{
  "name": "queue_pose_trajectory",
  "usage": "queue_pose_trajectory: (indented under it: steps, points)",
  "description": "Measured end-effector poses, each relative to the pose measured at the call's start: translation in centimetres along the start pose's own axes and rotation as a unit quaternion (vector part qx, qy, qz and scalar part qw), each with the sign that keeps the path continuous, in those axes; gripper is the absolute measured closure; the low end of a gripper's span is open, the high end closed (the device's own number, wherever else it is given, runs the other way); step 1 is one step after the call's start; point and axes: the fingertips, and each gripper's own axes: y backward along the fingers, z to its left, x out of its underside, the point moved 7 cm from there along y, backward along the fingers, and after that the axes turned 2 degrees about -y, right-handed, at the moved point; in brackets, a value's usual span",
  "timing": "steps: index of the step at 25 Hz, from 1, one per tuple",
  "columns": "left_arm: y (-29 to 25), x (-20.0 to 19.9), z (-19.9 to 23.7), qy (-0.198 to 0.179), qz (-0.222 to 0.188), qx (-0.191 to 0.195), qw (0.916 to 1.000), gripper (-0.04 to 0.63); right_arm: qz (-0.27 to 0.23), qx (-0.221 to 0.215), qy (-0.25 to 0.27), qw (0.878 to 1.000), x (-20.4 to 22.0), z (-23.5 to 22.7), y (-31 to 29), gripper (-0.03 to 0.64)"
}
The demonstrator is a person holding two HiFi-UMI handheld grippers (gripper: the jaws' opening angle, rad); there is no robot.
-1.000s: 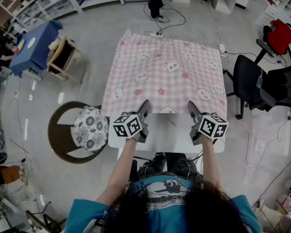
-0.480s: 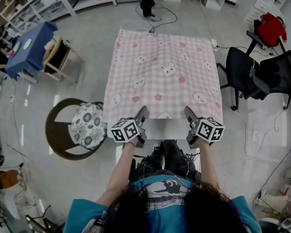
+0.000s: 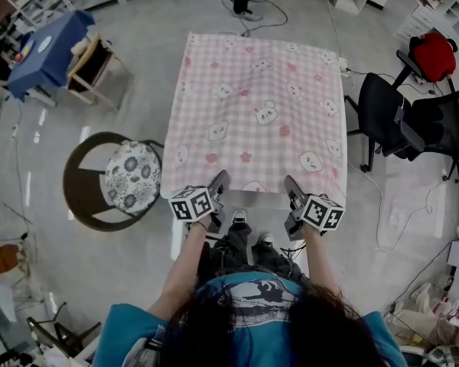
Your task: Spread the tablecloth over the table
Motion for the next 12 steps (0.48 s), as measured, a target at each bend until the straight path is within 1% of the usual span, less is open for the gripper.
queue_pose_trajectory:
  steps: [5,6,8,12]
  points:
    - [0.5,4.1,1.0,0.053,0.025,-0.022,0.9980,0.537,0.018,0.002,-0.045,0.999,3.3,-2.0,0.9,0.603]
    - [0.4,4.9,1.0,0.057,0.033,-0.028,0.9974,0.534,0.022,0.002,-0.055,0.998,3.9,-2.5,1.1,0.603]
    - [0.6,5.9,0.9,0.053,0.045,-0.043,0.9967,0.541,0.030,0.007,-0.068,0.997,5.1,-3.2,1.4,0.603]
    - [1.5,7.3,0.9,0.058,0.052,-0.059,0.9952,0.543,0.040,0.011,-0.107,0.993,7.1,-3.9,1.9,0.601]
